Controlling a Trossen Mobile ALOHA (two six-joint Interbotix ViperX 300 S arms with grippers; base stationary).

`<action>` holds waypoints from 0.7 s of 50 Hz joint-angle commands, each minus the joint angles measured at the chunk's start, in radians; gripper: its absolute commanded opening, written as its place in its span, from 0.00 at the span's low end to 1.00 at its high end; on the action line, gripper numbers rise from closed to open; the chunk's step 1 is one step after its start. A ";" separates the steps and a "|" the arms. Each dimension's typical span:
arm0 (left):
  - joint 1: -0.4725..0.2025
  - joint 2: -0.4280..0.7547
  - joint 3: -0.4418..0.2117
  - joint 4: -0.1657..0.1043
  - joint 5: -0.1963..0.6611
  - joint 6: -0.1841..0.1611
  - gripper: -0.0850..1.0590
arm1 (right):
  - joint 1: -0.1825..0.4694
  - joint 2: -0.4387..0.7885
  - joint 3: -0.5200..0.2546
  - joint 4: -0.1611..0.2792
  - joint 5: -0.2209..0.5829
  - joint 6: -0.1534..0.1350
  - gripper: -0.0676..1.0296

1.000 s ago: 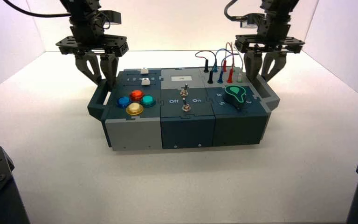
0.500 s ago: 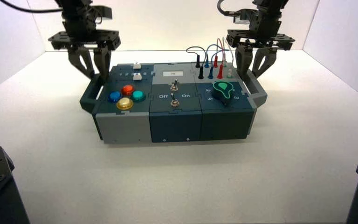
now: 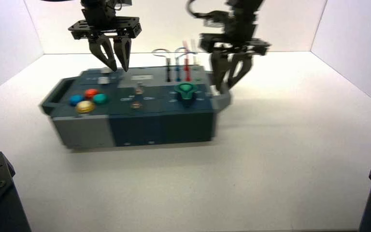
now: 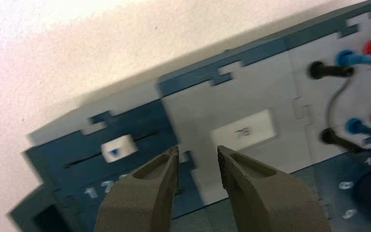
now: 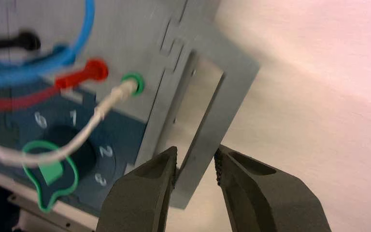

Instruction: Move the box to the left.

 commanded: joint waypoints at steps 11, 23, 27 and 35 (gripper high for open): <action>0.021 -0.080 -0.003 0.014 -0.003 0.026 0.47 | -0.055 -0.058 -0.006 0.003 0.017 0.011 0.50; 0.026 -0.213 -0.014 0.014 0.018 0.020 0.47 | -0.091 -0.149 0.029 -0.012 0.017 0.005 0.50; 0.025 -0.245 -0.020 0.012 0.023 0.017 0.47 | -0.091 -0.175 0.028 -0.011 0.018 0.006 0.50; 0.025 -0.316 -0.025 0.009 0.058 0.006 0.47 | -0.091 -0.224 0.032 -0.011 0.038 0.003 0.50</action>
